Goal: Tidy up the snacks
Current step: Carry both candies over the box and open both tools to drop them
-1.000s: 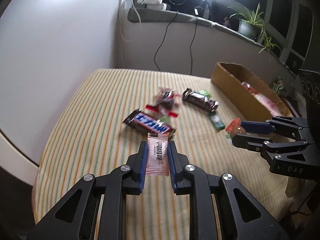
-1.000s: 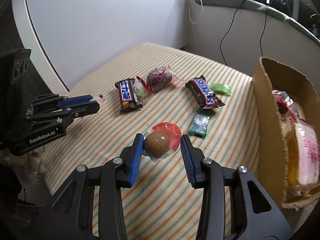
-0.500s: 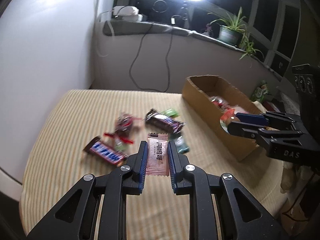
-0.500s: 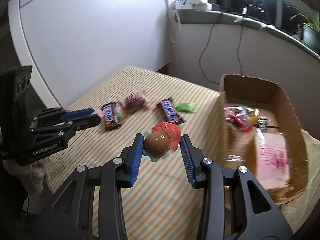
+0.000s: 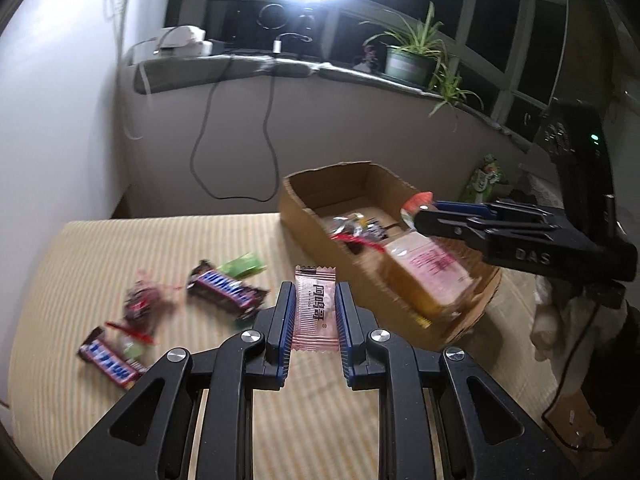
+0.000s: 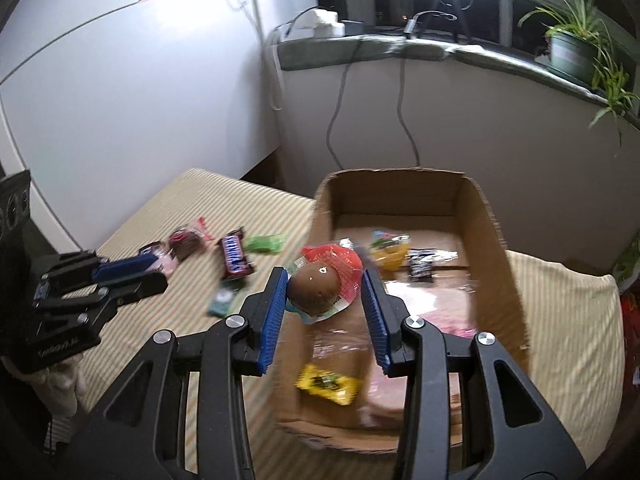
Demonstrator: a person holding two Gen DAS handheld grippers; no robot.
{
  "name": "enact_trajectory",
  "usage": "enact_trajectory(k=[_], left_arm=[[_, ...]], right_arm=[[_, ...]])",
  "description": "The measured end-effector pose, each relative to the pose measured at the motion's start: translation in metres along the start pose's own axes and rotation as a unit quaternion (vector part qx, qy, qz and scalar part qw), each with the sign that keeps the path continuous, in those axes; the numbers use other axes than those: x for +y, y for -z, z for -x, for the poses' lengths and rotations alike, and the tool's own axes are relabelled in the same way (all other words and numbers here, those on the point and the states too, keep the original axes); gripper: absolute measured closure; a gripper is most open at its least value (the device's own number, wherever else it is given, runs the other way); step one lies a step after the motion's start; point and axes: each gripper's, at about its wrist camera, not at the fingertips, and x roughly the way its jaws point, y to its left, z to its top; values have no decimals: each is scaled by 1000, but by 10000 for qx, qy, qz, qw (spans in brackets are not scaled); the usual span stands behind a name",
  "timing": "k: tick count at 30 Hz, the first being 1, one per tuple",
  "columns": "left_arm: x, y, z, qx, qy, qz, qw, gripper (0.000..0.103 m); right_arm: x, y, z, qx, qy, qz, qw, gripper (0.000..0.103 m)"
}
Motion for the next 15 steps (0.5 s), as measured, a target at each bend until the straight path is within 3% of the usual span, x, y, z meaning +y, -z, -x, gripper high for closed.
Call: enact_trajectory(k=[15], left_arm=[[-58,-18,-48,221,384,-313,9985,85]], right_arm=[[-71,-16,-25,137,164,-291,9993,63]])
